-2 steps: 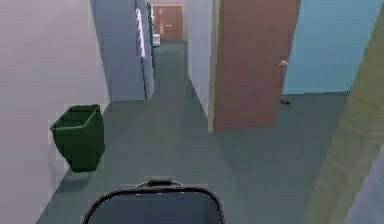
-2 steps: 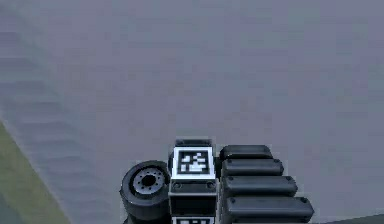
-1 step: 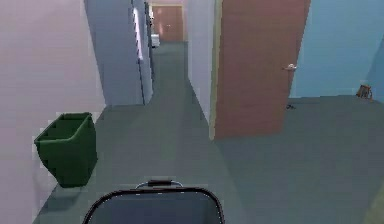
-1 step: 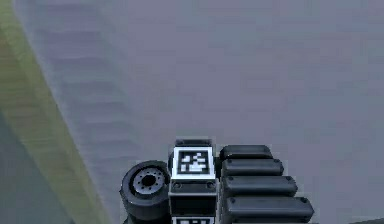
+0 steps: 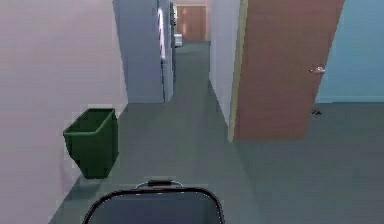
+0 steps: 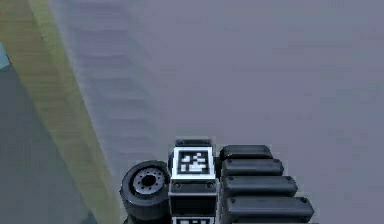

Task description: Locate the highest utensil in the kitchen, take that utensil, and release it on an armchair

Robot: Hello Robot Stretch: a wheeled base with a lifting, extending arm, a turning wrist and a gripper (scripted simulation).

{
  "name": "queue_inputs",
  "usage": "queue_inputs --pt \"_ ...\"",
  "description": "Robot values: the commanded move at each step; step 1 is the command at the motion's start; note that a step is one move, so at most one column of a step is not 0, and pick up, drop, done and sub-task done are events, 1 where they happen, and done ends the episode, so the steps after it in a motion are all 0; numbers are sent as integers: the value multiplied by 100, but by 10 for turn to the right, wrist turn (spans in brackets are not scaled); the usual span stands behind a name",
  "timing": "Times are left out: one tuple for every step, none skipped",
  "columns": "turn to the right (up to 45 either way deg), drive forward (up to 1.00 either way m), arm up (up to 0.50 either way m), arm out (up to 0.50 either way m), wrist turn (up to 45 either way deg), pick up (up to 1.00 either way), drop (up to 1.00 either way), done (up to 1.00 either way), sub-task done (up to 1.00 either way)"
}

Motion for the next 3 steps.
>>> queue_inputs --pt "0 65 0 0 0 0 0 0 0" --pt "390 0 0 0 0 0 0 0 0" --pt "0 30 0 0 0 0 0 0 0"
